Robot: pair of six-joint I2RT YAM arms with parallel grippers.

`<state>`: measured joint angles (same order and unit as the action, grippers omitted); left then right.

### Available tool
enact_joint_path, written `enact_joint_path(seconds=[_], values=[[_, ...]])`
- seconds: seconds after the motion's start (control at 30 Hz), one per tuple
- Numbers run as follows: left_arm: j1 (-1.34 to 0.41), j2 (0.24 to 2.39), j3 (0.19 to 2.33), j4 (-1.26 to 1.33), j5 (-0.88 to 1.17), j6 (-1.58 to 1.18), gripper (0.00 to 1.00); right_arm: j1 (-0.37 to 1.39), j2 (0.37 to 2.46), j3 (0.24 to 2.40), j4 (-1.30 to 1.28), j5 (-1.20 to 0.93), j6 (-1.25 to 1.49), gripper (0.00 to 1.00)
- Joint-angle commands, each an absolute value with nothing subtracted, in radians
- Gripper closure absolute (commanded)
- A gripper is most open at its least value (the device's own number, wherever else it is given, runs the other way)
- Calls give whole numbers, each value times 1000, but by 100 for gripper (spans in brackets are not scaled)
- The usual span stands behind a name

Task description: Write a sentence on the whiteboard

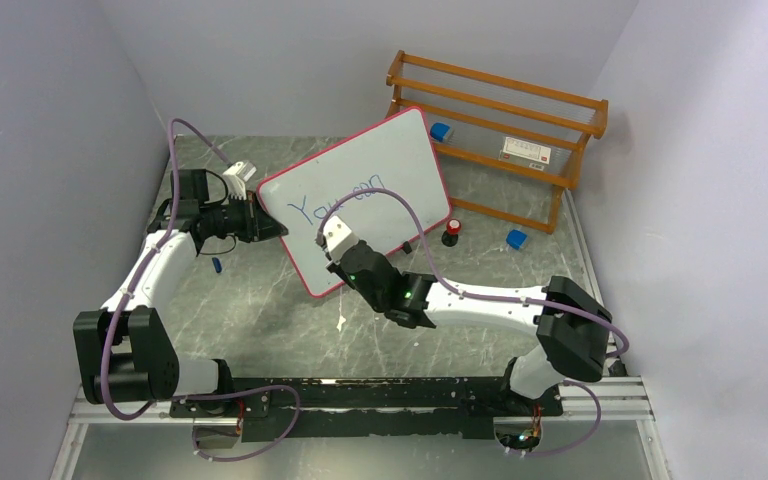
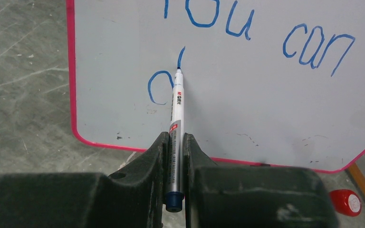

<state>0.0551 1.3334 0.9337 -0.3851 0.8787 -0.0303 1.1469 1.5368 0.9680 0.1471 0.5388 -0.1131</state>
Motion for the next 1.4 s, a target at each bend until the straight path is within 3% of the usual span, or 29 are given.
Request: enact_joint_path(seconds=[0.0, 1.37], values=[[57, 1338, 916, -359, 707, 42, 95, 1143, 1528, 938, 100, 529, -91, 100], [56, 1335, 913, -362, 689, 40, 95, 1155, 1418, 885, 98, 540, -58, 100]])
